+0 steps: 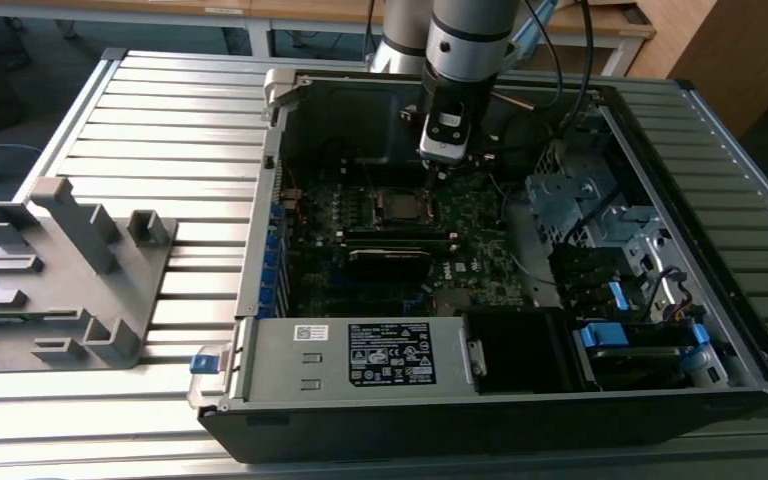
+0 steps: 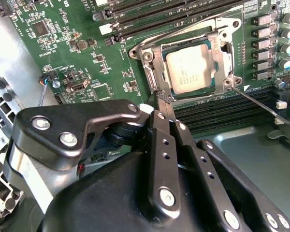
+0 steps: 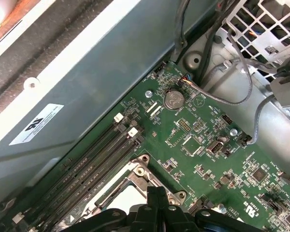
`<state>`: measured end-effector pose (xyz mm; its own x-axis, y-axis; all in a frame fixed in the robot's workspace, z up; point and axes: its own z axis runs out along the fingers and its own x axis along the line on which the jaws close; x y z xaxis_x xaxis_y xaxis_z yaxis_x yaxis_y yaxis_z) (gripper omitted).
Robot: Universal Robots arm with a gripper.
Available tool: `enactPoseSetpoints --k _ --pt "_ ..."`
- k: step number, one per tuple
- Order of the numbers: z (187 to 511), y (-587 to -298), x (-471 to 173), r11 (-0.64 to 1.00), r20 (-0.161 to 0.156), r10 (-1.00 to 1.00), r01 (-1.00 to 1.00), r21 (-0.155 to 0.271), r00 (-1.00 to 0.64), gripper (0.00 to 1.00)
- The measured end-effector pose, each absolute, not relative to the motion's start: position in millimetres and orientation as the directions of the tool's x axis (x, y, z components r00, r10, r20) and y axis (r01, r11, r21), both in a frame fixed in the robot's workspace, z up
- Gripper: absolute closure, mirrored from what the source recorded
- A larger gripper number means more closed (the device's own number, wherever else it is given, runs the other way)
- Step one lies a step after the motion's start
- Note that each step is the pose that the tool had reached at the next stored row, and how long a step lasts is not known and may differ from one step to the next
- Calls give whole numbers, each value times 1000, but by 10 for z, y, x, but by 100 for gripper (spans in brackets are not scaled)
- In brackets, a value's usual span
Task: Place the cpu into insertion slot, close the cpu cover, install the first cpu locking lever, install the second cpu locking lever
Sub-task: 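Close the cpu cover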
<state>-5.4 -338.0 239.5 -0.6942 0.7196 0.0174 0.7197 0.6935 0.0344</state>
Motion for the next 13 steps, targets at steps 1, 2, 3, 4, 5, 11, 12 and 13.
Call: enactPoseSetpoints --k 1,2,3,4,5,11,12,13 --pt "2395 -3380 -54 694 17 720 720 34 -694 89" --pt "2394 -3380 -54 694 17 719 720 34 -694 89" --pt "2394 -3380 -54 694 17 719 720 34 -694 89" --pt "2395 -3380 -54 694 17 719 719 34 -695 89" --pt "2394 -3380 -54 697 17 717 717 34 -697 89" --pt "2392 -3380 -54 740 17 672 672 34 -740 89" --pt "2392 -3380 -54 745 17 666 666 34 -746 89" --pt "2392 -3380 -54 747 17 663 663 34 -748 89"
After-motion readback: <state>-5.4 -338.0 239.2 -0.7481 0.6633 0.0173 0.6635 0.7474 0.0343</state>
